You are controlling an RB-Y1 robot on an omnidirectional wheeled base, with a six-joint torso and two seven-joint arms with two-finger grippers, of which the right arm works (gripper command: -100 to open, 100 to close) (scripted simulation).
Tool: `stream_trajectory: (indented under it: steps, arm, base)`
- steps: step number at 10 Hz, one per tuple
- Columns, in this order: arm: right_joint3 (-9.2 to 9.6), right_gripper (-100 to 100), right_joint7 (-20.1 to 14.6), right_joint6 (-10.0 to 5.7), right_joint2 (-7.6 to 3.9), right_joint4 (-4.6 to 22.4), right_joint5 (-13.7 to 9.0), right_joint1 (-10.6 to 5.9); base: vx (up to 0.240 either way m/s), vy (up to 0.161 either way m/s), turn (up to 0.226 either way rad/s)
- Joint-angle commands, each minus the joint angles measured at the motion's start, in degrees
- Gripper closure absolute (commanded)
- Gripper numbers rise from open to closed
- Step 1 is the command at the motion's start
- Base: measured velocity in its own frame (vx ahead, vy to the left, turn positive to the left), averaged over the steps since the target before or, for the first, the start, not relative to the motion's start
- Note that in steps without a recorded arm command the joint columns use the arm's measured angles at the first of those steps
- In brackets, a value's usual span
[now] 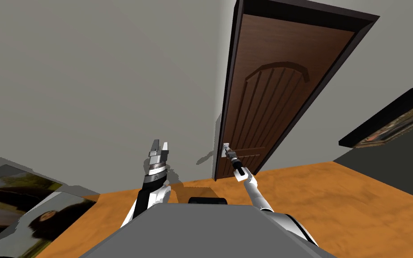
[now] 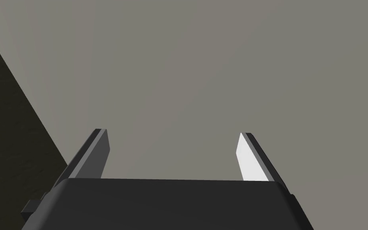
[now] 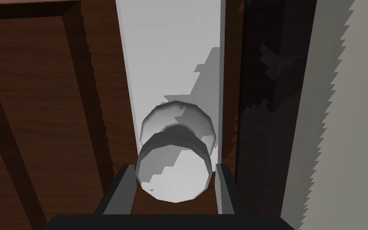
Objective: Pull the door open
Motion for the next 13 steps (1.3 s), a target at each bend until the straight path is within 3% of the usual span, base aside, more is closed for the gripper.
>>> stream_trajectory:
  steps: [1,4,13]
  arm:
    - [-0.33,100,0.0,0.24,-0.31,0.0,-0.1,-0.07]
    - [-0.33,100,0.0,0.24,-0.31,0.0,-0.1,-0.07]
    - [0.43,100,-11.1,0.69,-0.07,-0.5,-4.4,0.49]
  base:
    - [-0.006,0.005,-0.017]
    - [0.0,0.0,0.0]
    - [-0.055,-0.023,0.033]
